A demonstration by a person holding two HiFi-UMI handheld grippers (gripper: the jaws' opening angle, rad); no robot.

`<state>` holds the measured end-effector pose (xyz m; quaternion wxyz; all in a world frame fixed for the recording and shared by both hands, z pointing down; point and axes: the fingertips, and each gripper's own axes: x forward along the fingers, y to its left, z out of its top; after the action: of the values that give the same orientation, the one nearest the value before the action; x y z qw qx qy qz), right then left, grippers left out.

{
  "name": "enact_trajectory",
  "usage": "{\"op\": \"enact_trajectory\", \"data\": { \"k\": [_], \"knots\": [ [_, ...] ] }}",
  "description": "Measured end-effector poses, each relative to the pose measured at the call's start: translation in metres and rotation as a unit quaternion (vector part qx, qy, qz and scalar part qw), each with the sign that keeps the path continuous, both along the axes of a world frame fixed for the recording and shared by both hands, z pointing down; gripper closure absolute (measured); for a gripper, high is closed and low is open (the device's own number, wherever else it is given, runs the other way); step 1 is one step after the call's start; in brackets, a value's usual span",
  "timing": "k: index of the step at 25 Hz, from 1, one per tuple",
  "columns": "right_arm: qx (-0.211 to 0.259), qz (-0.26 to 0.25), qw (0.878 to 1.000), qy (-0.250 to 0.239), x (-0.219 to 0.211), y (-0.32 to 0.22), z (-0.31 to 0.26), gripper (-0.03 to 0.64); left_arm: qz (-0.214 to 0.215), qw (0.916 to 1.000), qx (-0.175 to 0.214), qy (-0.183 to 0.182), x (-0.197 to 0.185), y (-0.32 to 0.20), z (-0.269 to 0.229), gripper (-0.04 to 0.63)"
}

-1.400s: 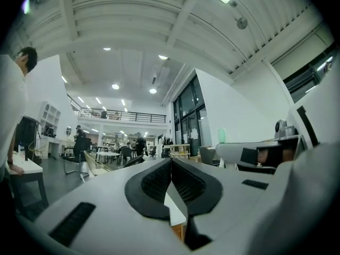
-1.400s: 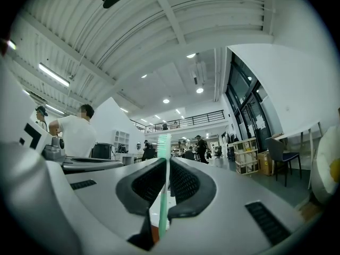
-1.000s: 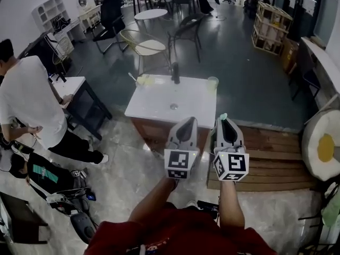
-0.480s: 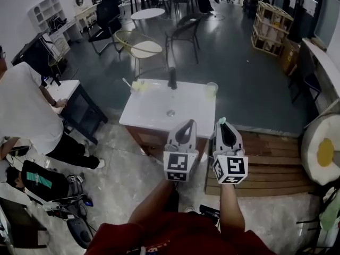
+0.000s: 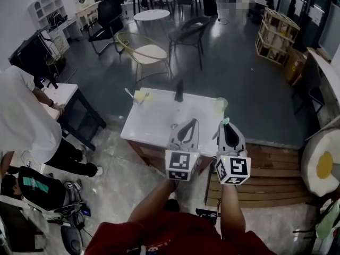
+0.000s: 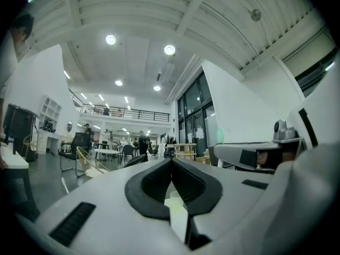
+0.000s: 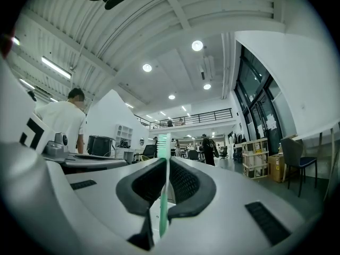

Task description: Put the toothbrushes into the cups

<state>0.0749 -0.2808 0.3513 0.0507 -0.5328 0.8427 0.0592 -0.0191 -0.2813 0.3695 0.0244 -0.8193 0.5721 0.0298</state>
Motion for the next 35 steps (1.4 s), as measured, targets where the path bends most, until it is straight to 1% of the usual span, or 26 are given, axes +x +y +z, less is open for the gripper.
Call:
{"op": "enact_trajectory", "data": {
  "k": [3,10,20,24,35],
  "knots": [
    [0.001,0.006,1.0,0.004,-0.012,-0.025,-0.004,0.577,0.0,1.0,0.002,0.006,-0.017,-0.027,-0.004,0.566],
    [-0.002,0.032,0.999,0.008,-0.037,-0.078,-0.008,0.577,0.024,0.9996,0.003,0.018,-0.045,-0.081,-0.009,0.568],
    [-0.008,0.071,0.997,0.014,-0.04,-0.128,0.002,0.577,0.054,0.9981,-0.007,0.03,-0.055,-0.137,0.005,0.568],
    [-0.015,0.081,0.997,0.005,-0.026,-0.144,0.006,0.577,0.062,0.9976,-0.012,0.029,-0.045,-0.155,0.008,0.568],
    [-0.027,0.085,0.996,-0.014,0.029,-0.212,0.022,0.577,0.069,0.9972,-0.025,0.013,0.01,-0.219,0.021,0.568]
  ]
}}
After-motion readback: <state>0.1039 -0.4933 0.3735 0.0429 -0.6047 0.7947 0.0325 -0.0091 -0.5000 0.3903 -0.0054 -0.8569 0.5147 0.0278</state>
